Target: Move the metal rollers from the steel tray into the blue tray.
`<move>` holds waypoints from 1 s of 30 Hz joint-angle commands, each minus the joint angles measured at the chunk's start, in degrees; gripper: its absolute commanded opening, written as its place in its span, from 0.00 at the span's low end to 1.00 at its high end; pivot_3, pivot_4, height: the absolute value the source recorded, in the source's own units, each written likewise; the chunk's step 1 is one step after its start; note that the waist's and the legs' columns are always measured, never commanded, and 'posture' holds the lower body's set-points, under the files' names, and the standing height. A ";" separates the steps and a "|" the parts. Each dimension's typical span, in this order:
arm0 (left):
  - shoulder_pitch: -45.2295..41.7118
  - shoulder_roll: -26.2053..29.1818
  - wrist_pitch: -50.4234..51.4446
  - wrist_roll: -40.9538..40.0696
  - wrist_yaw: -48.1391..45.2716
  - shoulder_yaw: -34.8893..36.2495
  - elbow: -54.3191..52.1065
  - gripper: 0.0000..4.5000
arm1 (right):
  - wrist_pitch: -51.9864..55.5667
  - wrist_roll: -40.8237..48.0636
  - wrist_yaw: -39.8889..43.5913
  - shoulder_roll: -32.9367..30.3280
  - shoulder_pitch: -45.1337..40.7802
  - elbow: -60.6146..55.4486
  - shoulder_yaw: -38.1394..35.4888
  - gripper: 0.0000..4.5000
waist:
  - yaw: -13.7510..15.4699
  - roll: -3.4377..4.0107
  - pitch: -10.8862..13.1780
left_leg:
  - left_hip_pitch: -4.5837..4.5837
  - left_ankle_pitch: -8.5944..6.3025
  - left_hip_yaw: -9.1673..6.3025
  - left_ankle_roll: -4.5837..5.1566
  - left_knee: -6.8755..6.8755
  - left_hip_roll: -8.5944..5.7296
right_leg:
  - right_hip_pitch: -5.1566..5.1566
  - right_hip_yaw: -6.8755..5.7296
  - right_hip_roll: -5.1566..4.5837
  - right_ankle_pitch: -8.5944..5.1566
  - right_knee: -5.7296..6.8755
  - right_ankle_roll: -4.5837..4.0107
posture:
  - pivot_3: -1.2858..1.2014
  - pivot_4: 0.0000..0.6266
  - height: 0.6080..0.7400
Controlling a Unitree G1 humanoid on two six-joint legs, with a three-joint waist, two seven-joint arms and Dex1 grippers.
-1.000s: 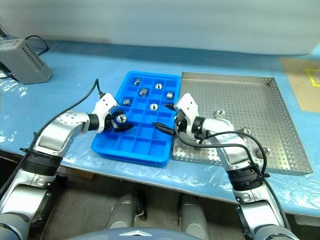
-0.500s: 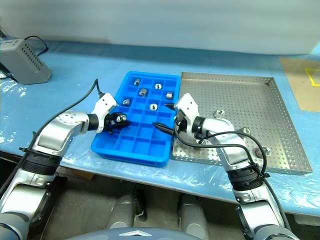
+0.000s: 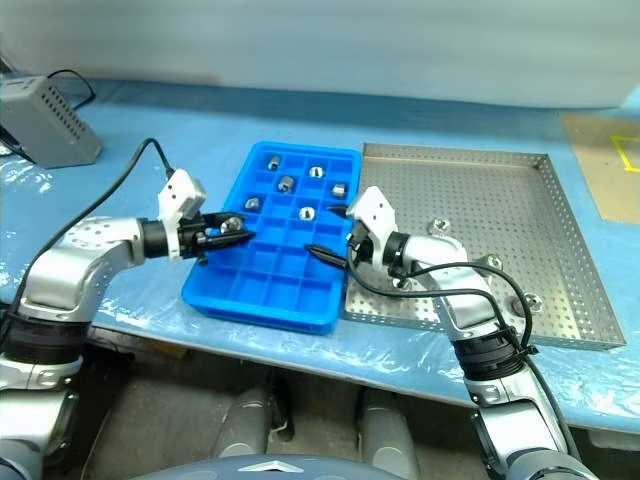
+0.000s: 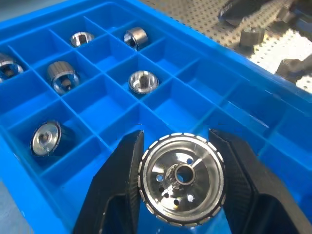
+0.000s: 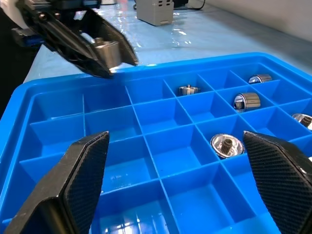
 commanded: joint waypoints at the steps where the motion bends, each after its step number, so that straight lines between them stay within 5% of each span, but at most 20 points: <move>1: 0.99 3.90 0.84 -0.46 -0.68 1.68 -3.09 0.39 | -1.70 -0.01 0.68 0.21 -1.16 -0.61 -0.02 1.00 | 0.02 0.00 0.00 | 0.00 0.01 0.00 -0.01 0.00 0.01 | 0.00 0.00 0.00 0.00 0.01 0.00 | 0.45 0.24 1.00; 17: 2.82 4.95 -1.35 3.85 0.61 -5.88 0.04 0.39 | 2.51 5.89 7.72 -1.73 -0.11 -4.50 -0.90 1.00 | 0.32 -0.01 0.00 | 0.06 0.01 0.00 -0.02 0.01 -0.02 | 0.08 0.03 0.00 0.01 0.02 -0.01 | 0.45 0.24 1.00; 30: 0.97 4.29 -5.25 9.16 3.11 -8.69 7.67 0.39 | 1.00 3.53 4.45 -1.69 0.59 -4.15 -0.44 1.00 | 0.02 -0.02 -0.01 | 0.33 0.08 0.01 -0.13 0.04 -0.02 | 0.18 0.13 0.02 0.01 0.25 -0.01 | 0.45 0.24 1.00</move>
